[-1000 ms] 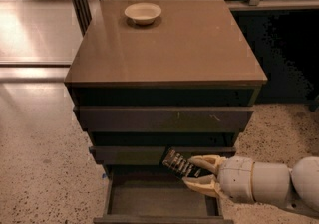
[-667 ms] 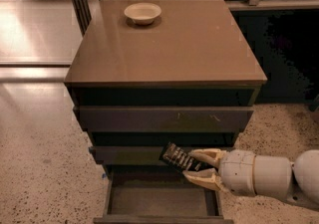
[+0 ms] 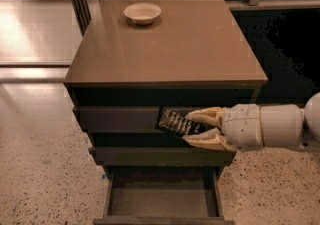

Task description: Pick rxbar chocolate from bottom drawer and place on counter

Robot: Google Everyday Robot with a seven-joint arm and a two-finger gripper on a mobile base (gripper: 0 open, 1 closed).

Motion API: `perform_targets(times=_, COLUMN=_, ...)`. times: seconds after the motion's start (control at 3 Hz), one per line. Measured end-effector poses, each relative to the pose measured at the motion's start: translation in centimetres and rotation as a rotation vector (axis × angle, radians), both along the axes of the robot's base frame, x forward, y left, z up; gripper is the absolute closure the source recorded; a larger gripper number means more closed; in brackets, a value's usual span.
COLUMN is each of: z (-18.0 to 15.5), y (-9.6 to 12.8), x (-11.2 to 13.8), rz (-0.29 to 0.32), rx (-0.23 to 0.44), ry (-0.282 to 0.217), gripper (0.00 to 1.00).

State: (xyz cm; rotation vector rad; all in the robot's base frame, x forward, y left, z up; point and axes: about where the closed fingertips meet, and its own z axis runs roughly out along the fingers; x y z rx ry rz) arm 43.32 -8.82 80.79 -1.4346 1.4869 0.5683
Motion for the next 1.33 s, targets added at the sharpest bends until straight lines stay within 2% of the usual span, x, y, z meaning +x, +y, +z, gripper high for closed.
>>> perform_targets(times=0.33, z=4.3, y=0.0, x=1.6, rz=0.067, rx=-0.021, ry=-0.06, gripper=1.0)
perform_targets(times=0.67, z=7.4, y=0.0, x=3.9, rz=0.098, rx=-0.022, ry=-0.088, gripper=1.0)
perform_targets(times=1.0, z=9.0, y=0.6, x=6.9, rz=0.112, rx=0.002, ry=-0.092, gripper=1.0)
perform_targets(times=1.33, z=10.4, y=1.8, x=10.0, rz=0.092, rx=0.046, ry=-0.089, gripper=1.0)
